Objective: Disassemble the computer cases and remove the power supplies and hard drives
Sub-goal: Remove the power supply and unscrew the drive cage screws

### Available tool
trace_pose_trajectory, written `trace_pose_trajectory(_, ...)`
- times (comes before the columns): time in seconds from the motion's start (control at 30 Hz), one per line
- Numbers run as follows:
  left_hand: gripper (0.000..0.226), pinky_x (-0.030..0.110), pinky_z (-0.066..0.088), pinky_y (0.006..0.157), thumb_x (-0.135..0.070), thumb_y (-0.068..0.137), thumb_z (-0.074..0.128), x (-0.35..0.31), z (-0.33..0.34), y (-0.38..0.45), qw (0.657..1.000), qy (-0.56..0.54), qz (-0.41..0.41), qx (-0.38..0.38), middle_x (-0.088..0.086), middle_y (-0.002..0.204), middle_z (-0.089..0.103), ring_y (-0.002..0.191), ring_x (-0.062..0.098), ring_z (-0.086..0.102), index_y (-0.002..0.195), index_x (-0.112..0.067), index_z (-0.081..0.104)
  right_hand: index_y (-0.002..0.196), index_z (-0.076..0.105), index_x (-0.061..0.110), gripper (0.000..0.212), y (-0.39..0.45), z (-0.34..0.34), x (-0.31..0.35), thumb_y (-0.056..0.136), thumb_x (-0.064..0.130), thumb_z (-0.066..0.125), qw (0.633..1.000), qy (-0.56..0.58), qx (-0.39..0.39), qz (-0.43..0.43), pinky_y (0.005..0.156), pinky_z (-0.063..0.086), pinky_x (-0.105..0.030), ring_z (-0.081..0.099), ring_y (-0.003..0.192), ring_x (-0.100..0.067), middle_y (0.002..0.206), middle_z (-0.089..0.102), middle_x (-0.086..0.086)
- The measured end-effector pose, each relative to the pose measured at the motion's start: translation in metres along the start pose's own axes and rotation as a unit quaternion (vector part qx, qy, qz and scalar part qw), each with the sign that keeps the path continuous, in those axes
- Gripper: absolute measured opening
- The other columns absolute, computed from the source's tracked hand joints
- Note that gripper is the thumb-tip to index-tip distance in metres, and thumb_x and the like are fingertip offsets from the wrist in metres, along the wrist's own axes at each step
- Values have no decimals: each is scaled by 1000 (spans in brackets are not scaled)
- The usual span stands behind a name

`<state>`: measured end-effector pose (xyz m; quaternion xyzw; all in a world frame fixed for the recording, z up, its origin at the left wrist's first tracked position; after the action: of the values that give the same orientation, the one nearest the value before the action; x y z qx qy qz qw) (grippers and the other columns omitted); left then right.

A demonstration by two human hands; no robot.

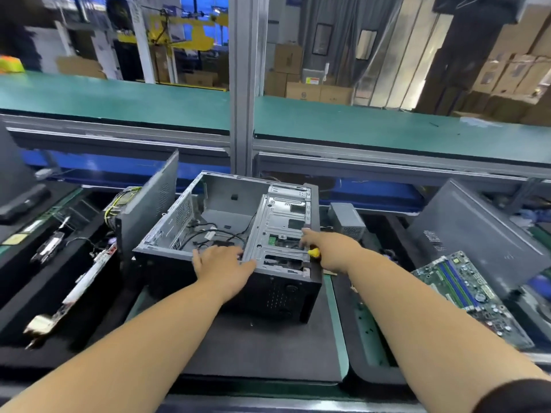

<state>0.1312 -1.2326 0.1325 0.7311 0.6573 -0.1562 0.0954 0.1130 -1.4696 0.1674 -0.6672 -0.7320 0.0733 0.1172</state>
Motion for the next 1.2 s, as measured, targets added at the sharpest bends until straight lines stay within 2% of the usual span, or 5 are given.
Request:
trace_pose_trajectory(0.53, 27, 31, 10, 110, -63, 90, 54, 21, -18, 32, 989, -130, 74, -4, -21, 140, 52, 136, 12, 39, 74, -46, 68, 112, 64, 34, 46, -36, 4, 38, 70, 47, 80, 993, -66, -64, -73, 69, 41, -29, 62, 100, -25, 103, 67, 3)
trace_pose_trajectory(0.67, 28, 44, 4, 121, -62, 88, 59, 37, -29, 50, 989, -127, 72, 20, -12, 153, 40, 144, 18, 29, 108, -44, 67, 78, 52, 21, 48, -31, 16, 61, 64, 57, 81, 992, -32, -95, -79, 59, 40, -29, 61, 80, -27, 77, 61, 3)
trace_pose_trajectory(0.8, 54, 43, 2, 121, -52, 92, 60, 39, -34, 47, 990, -136, 39, -11, 0, 161, 25, 150, 23, 9, 140, -29, 51, 102, 70, 26, 57, -25, 10, 65, 61, 65, 81, 994, 4, -60, -92, 74, 53, -33, 63, 94, -22, 98, 70, 2)
trace_pose_trajectory(1.03, 98, 46, 12, 121, -44, 81, 73, 10, -14, -3, 976, -165, -133, -51, 7, 163, -10, 149, 31, -1, 155, -31, 10, 92, 76, 29, 33, -5, -13, 16, 79, 59, 73, 973, 224, -50, -21, 80, 55, -34, 66, 89, -18, 88, 73, 2)
trace_pose_trajectory(1.2, 91, 46, 21, 119, -29, 98, 55, -11, 7, -25, 952, -203, -228, 38, 13, 160, -26, 149, 36, 3, 155, -31, -16, 102, 68, 19, 45, 18, -18, -31, 91, 61, 55, 987, 92, -108, 79, 72, 40, -32, 60, 98, -29, 110, 68, -4)
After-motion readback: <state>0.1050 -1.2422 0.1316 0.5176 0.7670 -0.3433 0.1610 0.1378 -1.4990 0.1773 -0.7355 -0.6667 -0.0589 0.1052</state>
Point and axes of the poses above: each hand's wrist, its own y-axis towards the middle knuckle, its own z-axis out of the palm, x = y × z, the point moved 6 cm from there along y, towards the middle knuckle
